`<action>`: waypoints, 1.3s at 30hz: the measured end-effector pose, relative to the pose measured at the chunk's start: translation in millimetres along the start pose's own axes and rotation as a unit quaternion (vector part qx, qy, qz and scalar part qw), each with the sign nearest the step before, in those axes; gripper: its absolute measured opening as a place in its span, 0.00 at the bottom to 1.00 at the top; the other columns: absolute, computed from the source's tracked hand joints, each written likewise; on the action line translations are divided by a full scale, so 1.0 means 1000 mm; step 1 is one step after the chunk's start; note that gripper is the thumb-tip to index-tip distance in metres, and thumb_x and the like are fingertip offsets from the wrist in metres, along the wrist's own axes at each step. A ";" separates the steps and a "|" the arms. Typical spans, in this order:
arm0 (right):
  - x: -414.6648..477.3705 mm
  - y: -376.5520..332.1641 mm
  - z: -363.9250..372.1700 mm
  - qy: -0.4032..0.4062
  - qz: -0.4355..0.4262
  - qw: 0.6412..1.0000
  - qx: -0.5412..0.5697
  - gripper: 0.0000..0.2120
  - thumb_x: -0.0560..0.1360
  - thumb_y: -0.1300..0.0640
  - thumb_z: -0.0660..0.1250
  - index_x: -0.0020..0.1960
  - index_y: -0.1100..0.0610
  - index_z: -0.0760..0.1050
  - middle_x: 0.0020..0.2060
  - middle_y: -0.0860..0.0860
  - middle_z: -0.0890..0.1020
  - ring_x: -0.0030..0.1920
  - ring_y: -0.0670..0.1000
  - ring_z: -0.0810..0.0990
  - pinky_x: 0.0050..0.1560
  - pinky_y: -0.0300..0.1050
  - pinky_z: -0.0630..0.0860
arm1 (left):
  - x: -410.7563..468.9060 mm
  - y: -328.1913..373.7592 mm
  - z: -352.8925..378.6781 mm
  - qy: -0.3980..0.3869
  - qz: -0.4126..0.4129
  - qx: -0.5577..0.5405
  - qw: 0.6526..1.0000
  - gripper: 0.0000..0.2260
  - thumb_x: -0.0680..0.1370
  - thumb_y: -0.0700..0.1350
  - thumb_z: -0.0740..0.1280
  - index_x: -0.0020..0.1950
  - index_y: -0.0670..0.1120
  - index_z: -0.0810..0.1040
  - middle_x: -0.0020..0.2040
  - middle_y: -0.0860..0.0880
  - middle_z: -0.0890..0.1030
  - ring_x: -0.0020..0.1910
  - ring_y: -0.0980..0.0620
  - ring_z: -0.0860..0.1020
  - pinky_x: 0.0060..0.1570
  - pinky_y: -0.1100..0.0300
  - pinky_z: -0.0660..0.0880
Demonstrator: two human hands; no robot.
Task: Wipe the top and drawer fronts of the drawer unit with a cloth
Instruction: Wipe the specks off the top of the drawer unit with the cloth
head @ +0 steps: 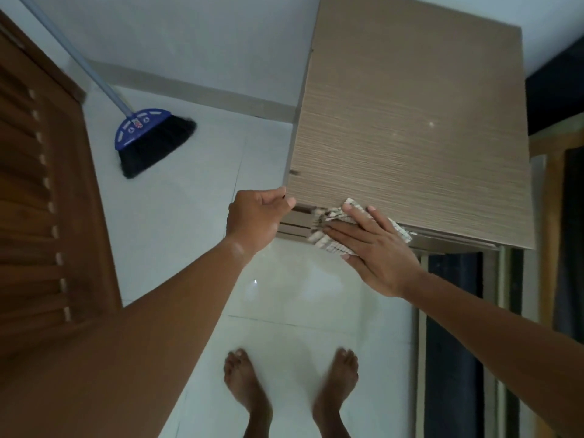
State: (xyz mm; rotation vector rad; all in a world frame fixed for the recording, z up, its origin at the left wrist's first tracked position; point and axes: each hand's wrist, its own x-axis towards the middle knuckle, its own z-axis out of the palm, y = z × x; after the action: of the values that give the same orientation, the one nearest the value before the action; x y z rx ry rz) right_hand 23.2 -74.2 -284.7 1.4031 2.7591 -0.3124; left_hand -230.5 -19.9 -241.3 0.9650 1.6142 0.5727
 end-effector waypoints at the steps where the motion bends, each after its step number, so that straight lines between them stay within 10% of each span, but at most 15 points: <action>1: -0.010 0.003 -0.001 0.012 0.010 0.999 0.031 0.24 0.83 0.50 0.53 0.78 0.52 0.65 0.77 0.46 0.66 0.81 0.50 0.51 0.80 0.57 0.48 | -0.001 0.000 0.007 0.044 0.007 0.019 0.999 0.16 0.76 0.48 0.73 0.63 0.48 0.83 0.62 0.52 0.83 0.61 0.55 0.80 0.65 0.61 0.73; 5: -0.032 -0.002 -0.015 0.179 0.187 0.929 0.265 0.18 0.83 0.51 0.54 0.64 0.55 0.78 0.62 0.49 0.81 0.66 0.49 0.77 0.66 0.54 0.74 | -0.010 0.001 0.030 0.134 0.011 0.040 0.990 0.13 0.78 0.46 0.72 0.61 0.47 0.84 0.60 0.51 0.84 0.59 0.52 0.82 0.55 0.67 0.72; 7: -0.021 -0.012 -0.031 0.271 0.325 0.809 0.408 0.15 0.82 0.48 0.55 0.48 0.50 0.79 0.43 0.48 0.84 0.44 0.49 0.82 0.42 0.56 0.80 | -0.013 0.005 0.034 0.158 0.011 0.064 0.985 0.13 0.78 0.47 0.71 0.61 0.47 0.84 0.60 0.50 0.84 0.60 0.51 0.82 0.54 0.66 0.70; 9: 0.001 -0.020 -0.053 0.341 0.400 0.684 0.506 0.16 0.83 0.46 0.56 0.42 0.50 0.76 0.38 0.53 0.82 0.40 0.57 0.82 0.37 0.61 0.80 | -0.016 0.008 0.034 0.168 0.022 0.105 0.980 0.13 0.79 0.48 0.71 0.62 0.48 0.84 0.61 0.49 0.83 0.61 0.49 0.81 0.56 0.64 0.71; 11: 0.028 -0.023 -0.069 0.397 0.425 0.635 0.509 0.14 0.85 0.50 0.55 0.44 0.48 0.76 0.38 0.49 0.81 0.38 0.49 0.81 0.38 0.52 0.81 | -0.020 0.012 0.033 0.168 0.050 0.181 0.968 0.15 0.80 0.49 0.69 0.66 0.49 0.81 0.64 0.46 0.82 0.61 0.45 0.81 0.58 0.57 0.73; 13: 0.057 -0.028 -0.077 0.422 0.399 0.670 0.462 0.13 0.85 0.53 0.54 0.52 0.55 0.77 0.40 0.48 0.81 0.37 0.42 0.79 0.37 0.45 0.78 | -0.022 0.015 0.035 0.163 0.100 0.266 0.945 0.18 0.81 0.49 0.68 0.70 0.49 0.78 0.64 0.45 0.82 0.58 0.42 0.82 0.60 0.53 0.75; 15: 0.084 -0.030 -0.064 0.334 0.365 0.786 0.371 0.17 0.85 0.52 0.53 0.69 0.56 0.73 0.60 0.54 0.81 0.59 0.48 0.79 0.58 0.53 0.78 | -0.020 0.014 0.040 0.155 0.165 0.325 0.918 0.18 0.81 0.48 0.67 0.71 0.48 0.77 0.64 0.45 0.82 0.56 0.42 0.83 0.59 0.50 0.76; 17: 0.100 -0.028 -0.040 0.163 0.328 0.902 0.227 0.26 0.84 0.48 0.46 0.79 0.54 0.60 0.79 0.53 0.63 0.80 0.54 0.57 0.79 0.58 0.54 | -0.016 0.010 0.047 0.152 0.197 0.374 0.893 0.18 0.81 0.47 0.66 0.71 0.46 0.76 0.63 0.43 0.82 0.53 0.41 0.83 0.56 0.47 0.78; 20: 0.114 -0.014 -0.024 0.098 0.269 0.950 0.123 0.29 0.82 0.43 0.42 0.82 0.47 0.51 0.82 0.49 0.50 0.81 0.52 0.43 0.79 0.58 0.41 | -0.014 0.004 0.057 0.152 0.171 0.417 0.880 0.20 0.82 0.48 0.63 0.74 0.45 0.72 0.69 0.40 0.77 0.64 0.38 0.78 0.61 0.42 0.74; 28: 0.086 0.121 -0.046 0.091 0.365 0.922 0.095 0.26 0.84 0.43 0.44 0.81 0.44 0.49 0.82 0.49 0.50 0.81 0.53 0.45 0.79 0.58 0.40 | -0.022 0.015 0.063 0.133 0.098 0.464 0.870 0.28 0.79 0.61 0.62 0.76 0.49 0.70 0.77 0.48 0.68 0.75 0.39 0.67 0.67 0.40 0.67; 36: -0.047 0.166 -0.043 0.134 0.583 0.795 0.103 0.26 0.84 0.44 0.45 0.82 0.45 0.49 0.82 0.49 0.49 0.81 0.54 0.44 0.79 0.59 0.42 | -0.024 0.031 0.064 0.145 0.052 0.417 0.896 0.28 0.77 0.62 0.67 0.75 0.53 0.72 0.58 0.40 0.80 0.56 0.38 0.79 0.57 0.48 0.73; 39: -0.037 0.148 -0.039 0.146 0.624 0.760 0.109 0.27 0.84 0.44 0.45 0.82 0.46 0.49 0.82 0.51 0.48 0.81 0.56 0.43 0.79 0.60 0.41 | -0.021 0.019 0.062 0.152 0.069 0.373 0.913 0.29 0.77 0.60 0.68 0.76 0.53 0.70 0.65 0.44 0.79 0.58 0.41 0.79 0.59 0.49 0.73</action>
State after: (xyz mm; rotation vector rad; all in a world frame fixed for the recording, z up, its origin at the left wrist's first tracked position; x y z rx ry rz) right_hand 166.2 -11.1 -266.6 3.0730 1.2931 -0.3307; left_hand -164.2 -34.4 -231.2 1.6197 2.1154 0.1844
